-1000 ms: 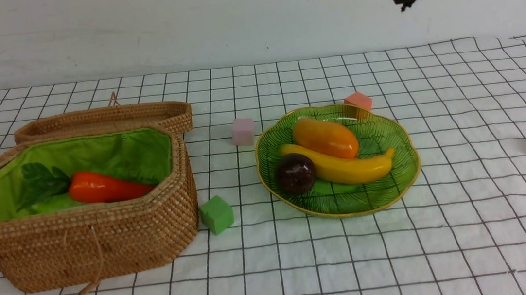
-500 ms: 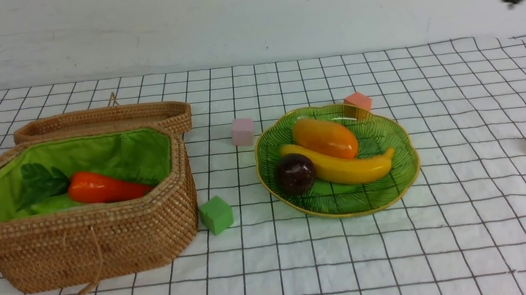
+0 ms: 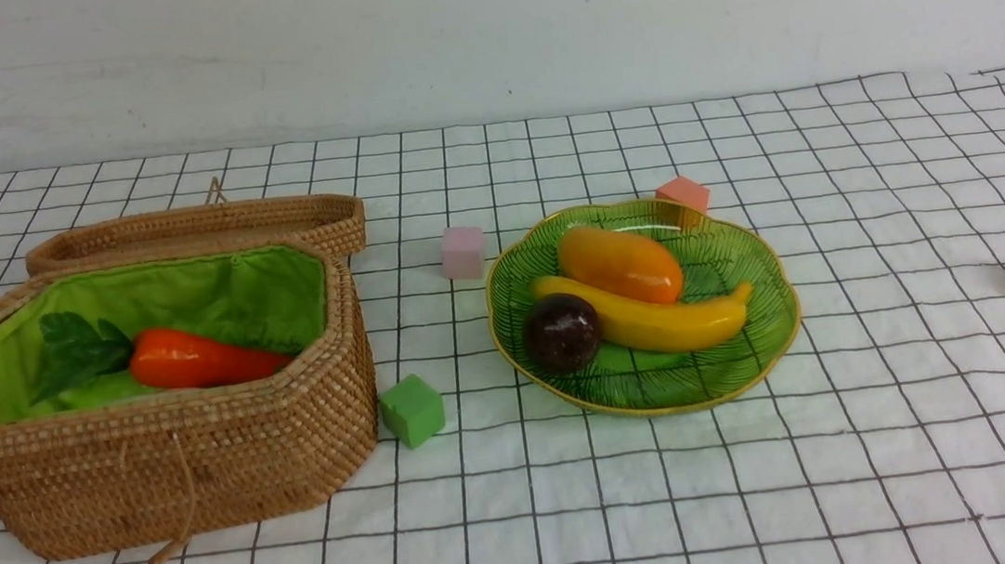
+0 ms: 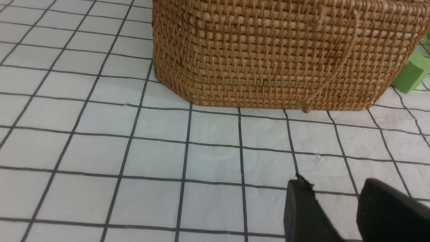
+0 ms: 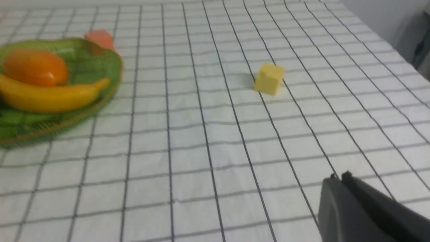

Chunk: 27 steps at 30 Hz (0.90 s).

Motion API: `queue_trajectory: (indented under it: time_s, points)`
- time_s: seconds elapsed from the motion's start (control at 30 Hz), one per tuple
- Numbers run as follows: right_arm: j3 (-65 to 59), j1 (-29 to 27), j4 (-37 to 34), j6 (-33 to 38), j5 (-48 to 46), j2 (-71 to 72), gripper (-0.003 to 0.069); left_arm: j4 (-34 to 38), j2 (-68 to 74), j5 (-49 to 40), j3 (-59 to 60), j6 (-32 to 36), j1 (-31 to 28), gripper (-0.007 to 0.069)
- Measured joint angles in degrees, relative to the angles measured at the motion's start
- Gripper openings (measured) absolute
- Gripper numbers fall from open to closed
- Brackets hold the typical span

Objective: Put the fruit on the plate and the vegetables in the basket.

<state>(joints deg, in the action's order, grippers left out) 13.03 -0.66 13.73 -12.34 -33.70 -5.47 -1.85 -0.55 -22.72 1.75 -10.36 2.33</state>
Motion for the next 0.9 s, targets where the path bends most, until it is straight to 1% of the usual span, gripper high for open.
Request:
queue_trajectory:
  time_s: [0.07,0.1,0.2,0.3,0.37,0.5,0.9]
  points:
    - [-3.82,-0.93,0.51,0.0,0.56,3.47,0.0009,0.0,0.0,0.0,0.0,0.0,0.0,0.0238]
    - [-6.41,-1.42,1.07,-0.06,2.26,5.21,0.001,0.0,0.0,0.0,0.0,0.0,0.0,0.0238]
    - [-8.62,-1.78,1.28,-0.11,6.29,5.99,0.0013,0.0,0.0,0.0,0.0,0.0,0.0,0.0238]
    - [-9.75,-1.79,0.98,-0.11,6.59,6.04,0.0015,0.0,0.0,0.0,0.0,0.0,0.0,0.0238]
    - [-12.82,-1.84,-0.16,-0.11,6.93,6.04,0.0018,0.0,0.0,0.0,0.0,0.0,0.0,0.0238]
    - [-13.67,-1.84,-1.43,-0.14,10.21,6.04,0.0022,0.0,0.0,0.05,0.0,0.0,0.0,0.0239]
    - [-13.75,-1.84,-1.81,-0.14,10.77,6.04,0.0034,0.0,0.0,0.05,0.0,0.0,0.0,0.0239]
